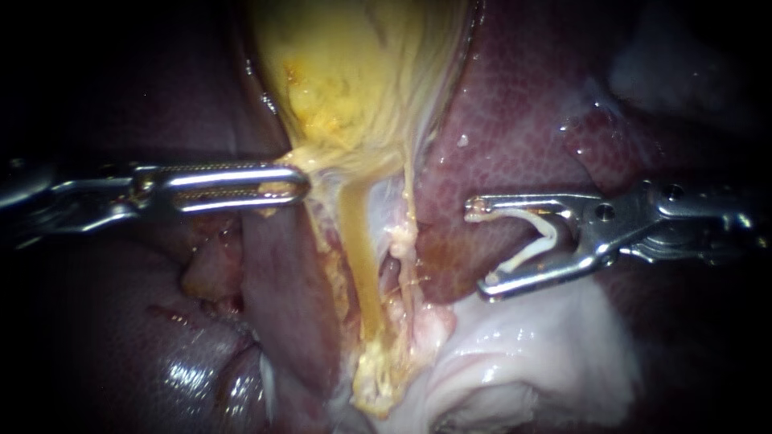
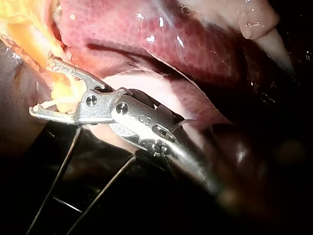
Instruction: Clipping first clip left tube
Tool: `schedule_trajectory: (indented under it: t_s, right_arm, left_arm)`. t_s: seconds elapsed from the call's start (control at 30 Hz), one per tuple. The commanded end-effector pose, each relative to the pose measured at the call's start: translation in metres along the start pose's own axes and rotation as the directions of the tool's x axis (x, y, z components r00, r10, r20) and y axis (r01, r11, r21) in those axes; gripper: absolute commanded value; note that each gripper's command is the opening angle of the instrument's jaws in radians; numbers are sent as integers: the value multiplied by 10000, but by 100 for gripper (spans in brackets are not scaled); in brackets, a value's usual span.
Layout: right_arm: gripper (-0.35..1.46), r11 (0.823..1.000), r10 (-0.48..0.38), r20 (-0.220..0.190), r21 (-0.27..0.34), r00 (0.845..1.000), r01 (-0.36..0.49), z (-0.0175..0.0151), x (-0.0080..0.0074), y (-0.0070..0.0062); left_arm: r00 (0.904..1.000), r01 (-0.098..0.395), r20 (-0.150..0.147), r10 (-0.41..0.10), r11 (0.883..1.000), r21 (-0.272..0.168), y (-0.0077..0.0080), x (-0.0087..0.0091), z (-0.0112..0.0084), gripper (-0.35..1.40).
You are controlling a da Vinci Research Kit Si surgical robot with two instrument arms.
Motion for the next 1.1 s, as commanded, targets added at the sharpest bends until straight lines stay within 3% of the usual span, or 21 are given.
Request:
schedule_trajectory:
  t_s: [0.03, 0.33, 0.47, 0.7, 0.8, 1.0, 1.1]
  right_arm:
    - [60, 10000, -3, 2, -1, 10000, 3, 0, 0, 0]
    - [60, 10000, -66, -11, 29, 10000, 66, 8, -8, 1]
    - [60, 9995, -235, -74, 200, 9997, 237, 37, -37, 5]
    - [60, 9985, 180, 483, 506, 9987, -205, 101, -110, 19]
    - [60, 9978, 287, 637, 574, 9976, -323, 118, -132, 26]
    - [60, 9970, 432, 831, 605, 9956, -483, 137, -161, 39]
    - [60, 9969, 463, 867, 587, 9952, -515, 141, -167, 44]
  left_arm:
    - [10000, 33, 84, -33, 10000, 16, 0, -3, -5, -35]
    - [9999, 58, 161, -57, 9999, -94, -1, -3, -14, -35]
    - [9998, 58, 164, -56, 9999, -105, -1, -3, -13, -35]
    - [9998, 61, 177, -58, 9999, -161, -5, -3, -14, -35]
    - [9998, 64, 169, -62, 9999, -123, -8, -4, -14, -35]
    - [9998, 70, 163, -68, 9999, -94, -13, -5, -14, -35]
    - [9998, 72, 159, -70, 9999, -77, -15, -5, -14, -35]
